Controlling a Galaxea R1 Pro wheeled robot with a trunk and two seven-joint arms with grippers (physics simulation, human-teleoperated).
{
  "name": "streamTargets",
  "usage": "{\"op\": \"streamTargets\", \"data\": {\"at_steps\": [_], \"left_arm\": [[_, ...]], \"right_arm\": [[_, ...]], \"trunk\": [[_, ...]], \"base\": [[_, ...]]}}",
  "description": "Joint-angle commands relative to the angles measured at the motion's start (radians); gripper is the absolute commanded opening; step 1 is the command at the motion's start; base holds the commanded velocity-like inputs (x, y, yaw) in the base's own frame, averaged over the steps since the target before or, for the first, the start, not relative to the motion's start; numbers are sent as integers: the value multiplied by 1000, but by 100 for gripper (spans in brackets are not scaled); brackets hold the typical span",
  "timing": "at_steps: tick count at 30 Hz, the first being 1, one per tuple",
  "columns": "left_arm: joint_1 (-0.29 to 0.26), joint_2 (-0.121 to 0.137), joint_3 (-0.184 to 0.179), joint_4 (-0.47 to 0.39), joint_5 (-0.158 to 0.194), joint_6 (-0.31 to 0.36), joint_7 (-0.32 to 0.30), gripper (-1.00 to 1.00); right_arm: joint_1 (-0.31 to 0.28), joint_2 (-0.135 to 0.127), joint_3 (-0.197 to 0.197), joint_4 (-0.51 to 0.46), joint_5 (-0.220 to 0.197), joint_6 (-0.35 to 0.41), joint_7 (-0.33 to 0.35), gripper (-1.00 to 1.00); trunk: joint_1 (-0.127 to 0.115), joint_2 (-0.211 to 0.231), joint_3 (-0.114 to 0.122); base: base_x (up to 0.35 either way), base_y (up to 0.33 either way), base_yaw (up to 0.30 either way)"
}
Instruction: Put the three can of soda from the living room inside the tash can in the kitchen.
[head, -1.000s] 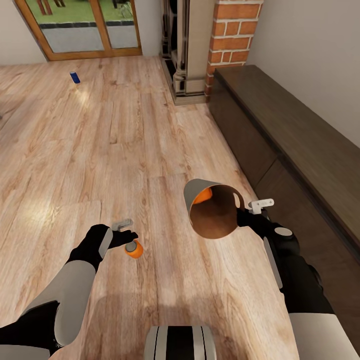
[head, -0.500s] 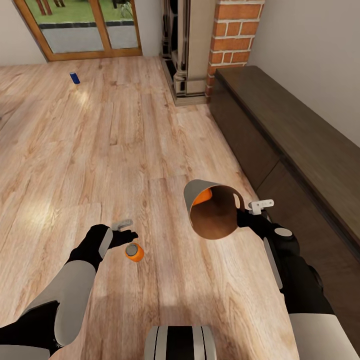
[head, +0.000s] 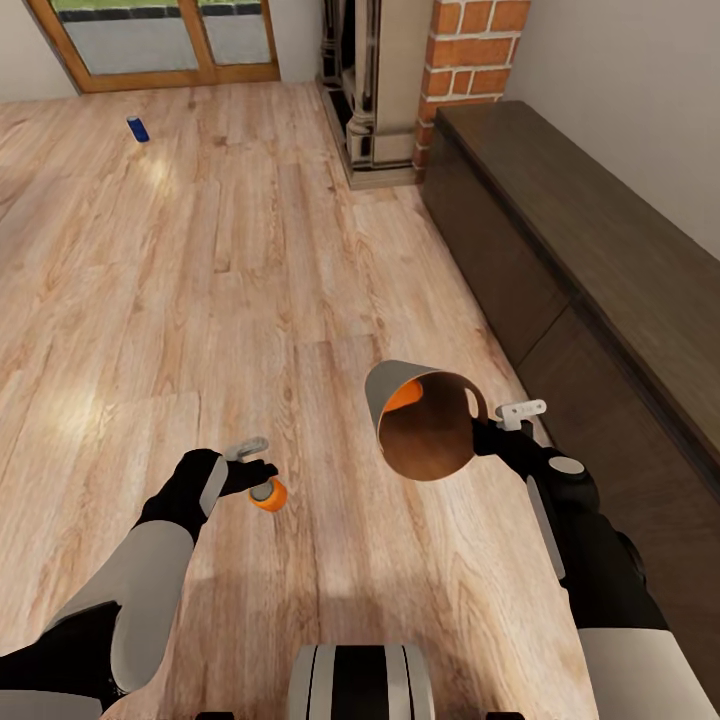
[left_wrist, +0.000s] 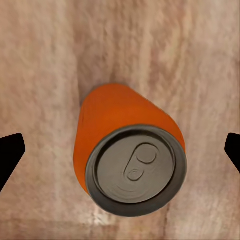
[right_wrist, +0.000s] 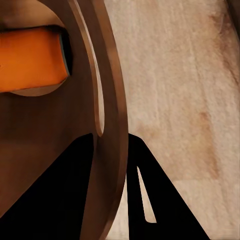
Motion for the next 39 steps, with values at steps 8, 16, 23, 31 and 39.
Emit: {"op": "streamTargets", "data": {"at_steps": [8,16,23,31,39], "left_arm": [[0,-4,0,0,0,0,0,100],[0,-5,0,0,0,-2,0,100],[0,-6,0,0,0,-2,0,100],[0,-8,0,0,0,-2,-1,100],[0,-8,0,0,0,-2,0,100]], "right_arm": [[0,-1,0,-2,-15,2,6,-100],[0,0,1,-3,-15,2,10,-100],[0,0,1,-3,-15,2,11,-100],[0,0,0,-3,-15,2,11,-100],[0,0,1,-3,-16,2,11,-100]], "trunk": [[0,0,0],[3,-1,-23],[3,-1,-23],[3,-1,-23],[4,-2,-35]], "base": [[0,0,0],[0,0,0],[0,0,0],[0,0,0],[0,0,0]]}}
